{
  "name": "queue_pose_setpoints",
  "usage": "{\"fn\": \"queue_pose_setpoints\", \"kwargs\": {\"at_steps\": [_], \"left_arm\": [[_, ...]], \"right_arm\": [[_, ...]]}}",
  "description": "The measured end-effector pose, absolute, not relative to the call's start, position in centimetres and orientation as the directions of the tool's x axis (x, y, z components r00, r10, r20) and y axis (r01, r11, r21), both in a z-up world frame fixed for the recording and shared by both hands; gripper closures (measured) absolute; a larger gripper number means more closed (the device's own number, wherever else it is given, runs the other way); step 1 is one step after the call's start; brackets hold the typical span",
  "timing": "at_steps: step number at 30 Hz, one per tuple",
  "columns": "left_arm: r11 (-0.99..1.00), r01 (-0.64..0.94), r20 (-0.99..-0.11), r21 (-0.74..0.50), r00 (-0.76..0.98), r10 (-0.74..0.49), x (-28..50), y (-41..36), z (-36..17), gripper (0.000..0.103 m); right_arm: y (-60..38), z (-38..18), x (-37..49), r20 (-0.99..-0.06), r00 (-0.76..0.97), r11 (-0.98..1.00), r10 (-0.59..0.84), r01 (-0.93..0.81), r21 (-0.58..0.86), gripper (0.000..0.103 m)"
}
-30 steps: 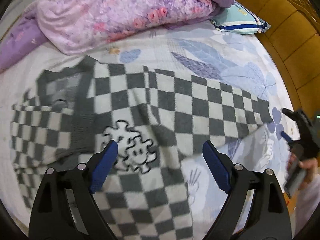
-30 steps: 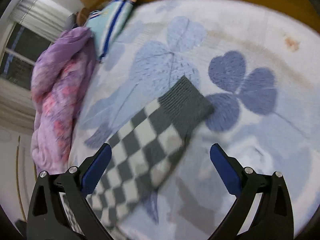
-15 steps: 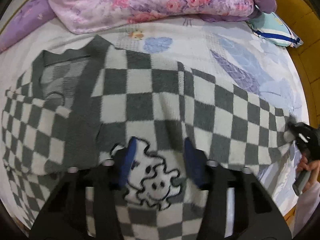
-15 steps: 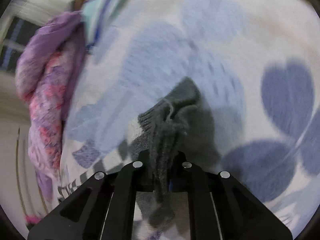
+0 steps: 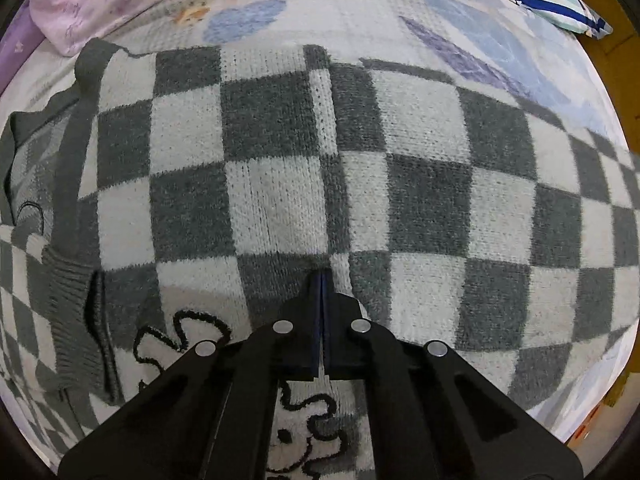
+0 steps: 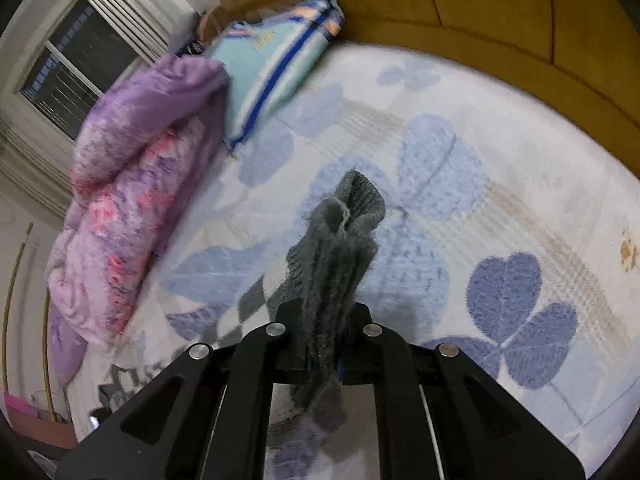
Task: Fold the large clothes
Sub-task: 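Lift the cuff with the right tool and fold the sleeve over the body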
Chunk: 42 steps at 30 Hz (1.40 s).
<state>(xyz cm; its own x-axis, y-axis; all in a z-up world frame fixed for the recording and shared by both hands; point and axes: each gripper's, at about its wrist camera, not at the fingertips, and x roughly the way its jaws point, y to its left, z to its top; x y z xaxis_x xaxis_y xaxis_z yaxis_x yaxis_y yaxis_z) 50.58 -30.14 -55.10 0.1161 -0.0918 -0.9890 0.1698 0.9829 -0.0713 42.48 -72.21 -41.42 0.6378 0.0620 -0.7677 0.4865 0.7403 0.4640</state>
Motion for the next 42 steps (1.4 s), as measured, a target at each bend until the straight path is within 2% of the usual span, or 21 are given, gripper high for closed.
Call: {"fn": "queue_pose_setpoints", "kwargs": {"at_steps": [7, 11, 13, 16, 20, 25, 30, 36, 38, 40, 41, 42], "left_arm": [[0.984, 0.165, -0.986, -0.07, 0.141, -0.094, 50.5, -30.4, -56.0, 0.103], [0.97, 0.232, -0.994, -0.073, 0.064, -0.09, 51.8, -30.8, -55.4, 0.103], [0.972, 0.194, -0.988, -0.134, 0.048, -0.145, 52.1, -29.4, -53.7, 0.103], [0.965, 0.183, -0.973, -0.189, 0.097, -0.209, 51.6, -25.9, -49.1, 0.103], [0.961, 0.208, -0.965, -0.181, 0.152, -0.215, 50.7, -19.2, -43.7, 0.103], [0.977, 0.124, -0.96, -0.175, 0.2, -0.198, 51.5, -8.3, -38.8, 0.103], [0.99, 0.029, -0.951, -0.14, 0.273, -0.143, 51.4, 3.5, -34.8, 0.103], [0.996, -0.045, -0.947, -0.083, 0.314, -0.065, 49.7, 13.1, -33.2, 0.103], [0.995, -0.067, -0.948, -0.073, 0.315, -0.048, 49.1, 15.1, -33.6, 0.102], [0.993, -0.094, -0.953, -0.071, 0.302, -0.04, 48.6, 16.5, -34.2, 0.102], [0.992, -0.099, -0.954, -0.074, 0.298, -0.042, 48.4, 17.0, -34.5, 0.102], [0.992, -0.1, -0.954, -0.079, 0.297, -0.046, 48.2, 17.2, -34.8, 0.102]], "right_arm": [[-66.2, -33.3, 44.2, -0.681, 0.725, 0.799, 0.103, 0.348, 0.491, 0.096], [-59.6, -28.2, 46.3, -0.632, 0.754, 0.837, 0.178, 0.221, 0.5, 0.096], [-56.3, -26.5, 47.0, -0.617, 0.756, 0.848, 0.217, 0.167, 0.502, 0.096], [-49.2, -25.0, 48.8, -0.581, 0.722, 0.799, 0.374, 0.067, 0.597, 0.096], [-40.0, -25.2, 50.6, -0.583, 0.664, 0.772, 0.468, 0.014, 0.636, 0.096], [-29.3, -26.4, 51.4, -0.602, 0.6, 0.773, 0.527, -0.044, 0.633, 0.096], [-18.9, -30.2, 51.7, -0.647, 0.5, 0.769, 0.575, -0.061, 0.636, 0.096], [-8.7, -36.7, 50.7, -0.722, 0.357, 0.788, 0.592, -0.07, 0.612, 0.094], [-5.1, -39.8, 50.5, -0.769, 0.229, 0.801, 0.596, -0.106, 0.589, 0.086], [-1.6, -43.2, 50.2, -0.791, 0.051, 0.787, 0.609, -0.16, 0.596, 0.056], [-0.9, -44.0, 49.9, -0.796, 0.007, 0.786, 0.606, -0.163, 0.597, 0.044], [-0.6, -44.6, 49.6, -0.801, -0.021, 0.789, 0.599, -0.16, 0.594, 0.025]]}}
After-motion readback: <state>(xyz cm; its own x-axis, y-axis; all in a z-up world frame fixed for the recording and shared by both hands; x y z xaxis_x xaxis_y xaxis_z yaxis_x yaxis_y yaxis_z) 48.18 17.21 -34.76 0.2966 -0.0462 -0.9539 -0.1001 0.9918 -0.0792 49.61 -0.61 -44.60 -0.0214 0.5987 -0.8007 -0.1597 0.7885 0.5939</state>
